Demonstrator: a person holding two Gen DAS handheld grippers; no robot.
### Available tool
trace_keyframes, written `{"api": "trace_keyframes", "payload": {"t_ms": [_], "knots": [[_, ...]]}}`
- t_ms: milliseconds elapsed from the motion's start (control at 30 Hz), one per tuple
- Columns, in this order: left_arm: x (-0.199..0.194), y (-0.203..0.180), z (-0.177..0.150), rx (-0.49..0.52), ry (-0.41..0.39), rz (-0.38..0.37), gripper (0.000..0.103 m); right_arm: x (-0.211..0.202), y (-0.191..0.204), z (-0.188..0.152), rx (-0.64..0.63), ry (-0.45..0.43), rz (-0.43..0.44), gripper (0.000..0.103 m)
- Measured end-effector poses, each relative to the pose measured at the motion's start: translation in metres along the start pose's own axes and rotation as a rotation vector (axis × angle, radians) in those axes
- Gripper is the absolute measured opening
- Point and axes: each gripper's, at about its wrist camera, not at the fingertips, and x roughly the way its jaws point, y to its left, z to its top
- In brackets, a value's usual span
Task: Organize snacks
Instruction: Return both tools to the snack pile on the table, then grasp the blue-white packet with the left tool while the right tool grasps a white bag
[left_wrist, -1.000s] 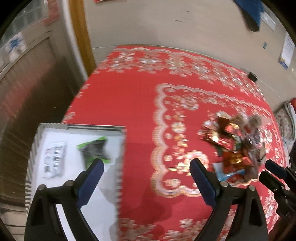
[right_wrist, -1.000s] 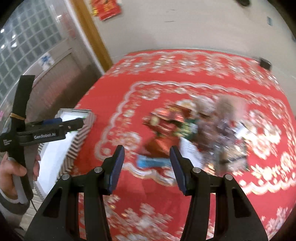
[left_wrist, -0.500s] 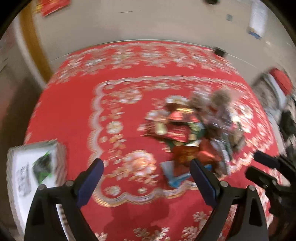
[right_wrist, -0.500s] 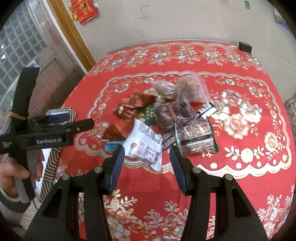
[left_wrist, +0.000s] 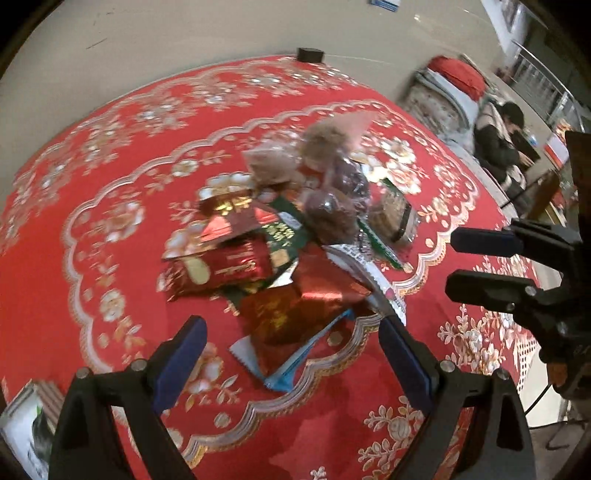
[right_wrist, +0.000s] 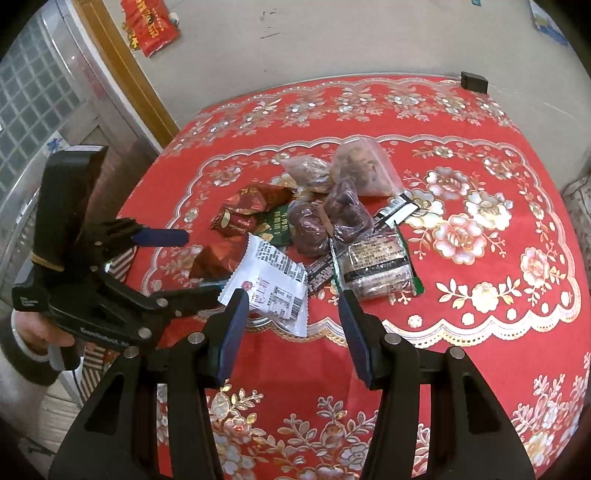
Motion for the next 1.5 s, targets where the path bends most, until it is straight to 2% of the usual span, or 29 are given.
{"api": "trace_keyframes", "payload": {"t_ms": [100,167,233,333,433,467,700,767,800,833,867,900,933,1033,1133,1400,1500], "knots": [[0.006,0.002,0.004,0.003,0.003,-0.035,0.094,0.000,0.000,-0.002,0.008,-0.001,-0.011,0.051],[0.008,0.005,0.007,-0.004,0.003,-0.051,0.083,-0.001,0.000,-0.003,0.012,0.000,-0.020,0.051],[0.011,0.008,0.008,-0.007,0.019,-0.057,0.061,-0.001,-0.001,-0.005,0.019,0.002,-0.029,0.051],[0.015,0.009,0.005,0.017,0.043,-0.042,0.042,-0.004,-0.003,-0.006,0.031,-0.004,-0.036,0.051],[0.009,0.010,0.002,0.017,0.024,-0.037,0.028,-0.005,-0.003,-0.004,0.042,-0.017,-0.032,0.051],[0.007,0.012,0.002,0.010,0.019,-0.038,0.027,-0.005,-0.002,-0.003,0.040,-0.019,-0.030,0.051],[-0.003,0.010,0.000,0.011,0.011,-0.020,0.027,0.004,0.006,-0.001,0.017,-0.003,-0.009,0.051],[-0.008,0.012,0.001,-0.006,-0.008,-0.002,0.030,0.009,0.007,0.000,0.028,0.009,0.001,0.051],[-0.010,0.012,0.003,-0.014,-0.014,-0.003,0.039,0.011,0.007,0.000,0.039,0.015,0.015,0.051],[-0.013,0.013,0.005,-0.020,-0.021,-0.005,0.054,0.014,0.007,0.000,0.056,0.022,0.040,0.051],[-0.016,0.013,0.008,-0.027,-0.035,-0.005,0.062,0.017,0.007,0.001,0.068,0.028,0.060,0.051],[-0.018,0.013,0.011,-0.031,-0.048,-0.004,0.076,0.020,0.008,0.002,0.077,0.038,0.075,0.051],[-0.019,0.012,0.013,-0.033,-0.060,-0.006,0.078,0.024,0.009,0.002,0.081,0.051,0.073,0.051],[-0.015,0.009,0.021,-0.037,-0.057,-0.026,0.078,0.027,0.011,0.000,0.076,0.066,0.066,0.051],[0.000,0.003,0.026,-0.018,-0.017,-0.033,0.078,0.028,0.010,-0.004,0.074,0.078,0.060,0.051],[0.009,-0.004,0.018,0.036,0.033,-0.034,0.078,0.017,-0.007,-0.010,0.112,0.061,0.043,0.051],[0.008,-0.003,0.014,0.033,0.043,-0.061,0.077,0.013,-0.013,-0.009,0.129,0.046,0.057,0.051]]}}
